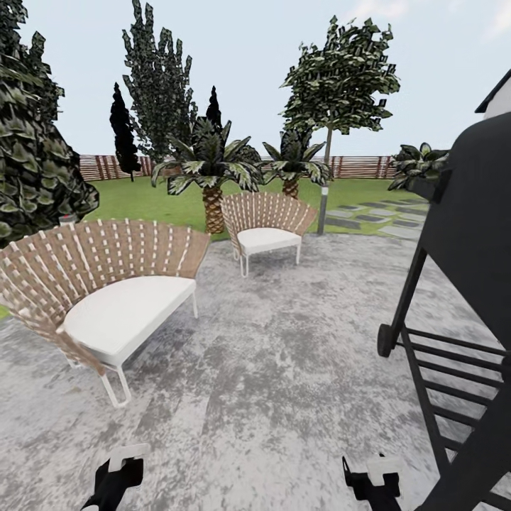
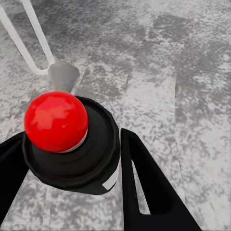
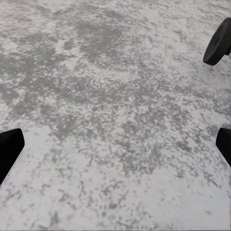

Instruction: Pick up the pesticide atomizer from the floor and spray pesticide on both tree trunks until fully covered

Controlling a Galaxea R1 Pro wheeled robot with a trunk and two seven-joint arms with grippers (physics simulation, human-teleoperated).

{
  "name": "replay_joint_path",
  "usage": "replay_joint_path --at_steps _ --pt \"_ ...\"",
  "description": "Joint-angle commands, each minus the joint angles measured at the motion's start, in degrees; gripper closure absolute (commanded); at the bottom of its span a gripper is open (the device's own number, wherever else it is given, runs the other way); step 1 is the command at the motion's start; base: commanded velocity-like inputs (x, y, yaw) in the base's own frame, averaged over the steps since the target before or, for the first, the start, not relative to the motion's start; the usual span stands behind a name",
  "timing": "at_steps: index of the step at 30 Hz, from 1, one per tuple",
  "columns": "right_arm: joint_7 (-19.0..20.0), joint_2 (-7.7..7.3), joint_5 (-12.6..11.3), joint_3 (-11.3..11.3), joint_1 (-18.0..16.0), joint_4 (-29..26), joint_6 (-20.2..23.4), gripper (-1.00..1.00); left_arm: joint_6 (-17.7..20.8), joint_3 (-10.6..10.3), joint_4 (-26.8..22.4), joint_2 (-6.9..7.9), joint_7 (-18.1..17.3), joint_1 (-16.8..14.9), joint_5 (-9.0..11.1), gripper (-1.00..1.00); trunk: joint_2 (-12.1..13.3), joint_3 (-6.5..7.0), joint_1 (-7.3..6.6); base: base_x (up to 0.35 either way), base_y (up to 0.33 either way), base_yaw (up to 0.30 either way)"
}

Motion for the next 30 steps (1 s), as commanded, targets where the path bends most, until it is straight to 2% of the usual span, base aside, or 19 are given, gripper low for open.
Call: replay_joint_path --at_steps 1,7,17,24,30 --pt "-0.60 -0.01 0.54 0.31 -0.04 0.05 -0.05 -1.00 -0.19 0.05 0.05 -0.01 -0.02 -0.04 0.16 1.00 -0.02 -0.06 0.02 0.336 0.076 0.000" --pt "-0.61 -0.02 0.55 0.33 -0.04 0.06 -0.05 -1.00 -0.19 0.05 0.05 -0.01 -0.02 0.00 0.22 1.00 -0.02 -0.06 0.02 0.336 0.087 -0.154" --pt "-0.55 -0.02 0.53 0.33 -0.03 0.11 -0.05 -1.00 -0.19 0.05 0.05 0.01 -0.02 0.00 0.19 1.00 -0.02 -0.06 0.02 0.336 0.126 -0.264" --pt "-0.57 -0.02 0.55 0.33 -0.03 0.08 -0.05 -1.00 -0.19 0.05 0.05 0.06 -0.02 -0.02 0.22 1.00 -0.02 -0.06 0.02 0.337 0.028 -0.269" --pt "-0.61 -0.02 0.54 0.33 -0.04 0.06 -0.05 -1.00 -0.19 0.05 0.05 0.15 -0.02 -0.04 0.23 1.00 -0.02 -0.06 0.02 0.338 0.035 -0.015"
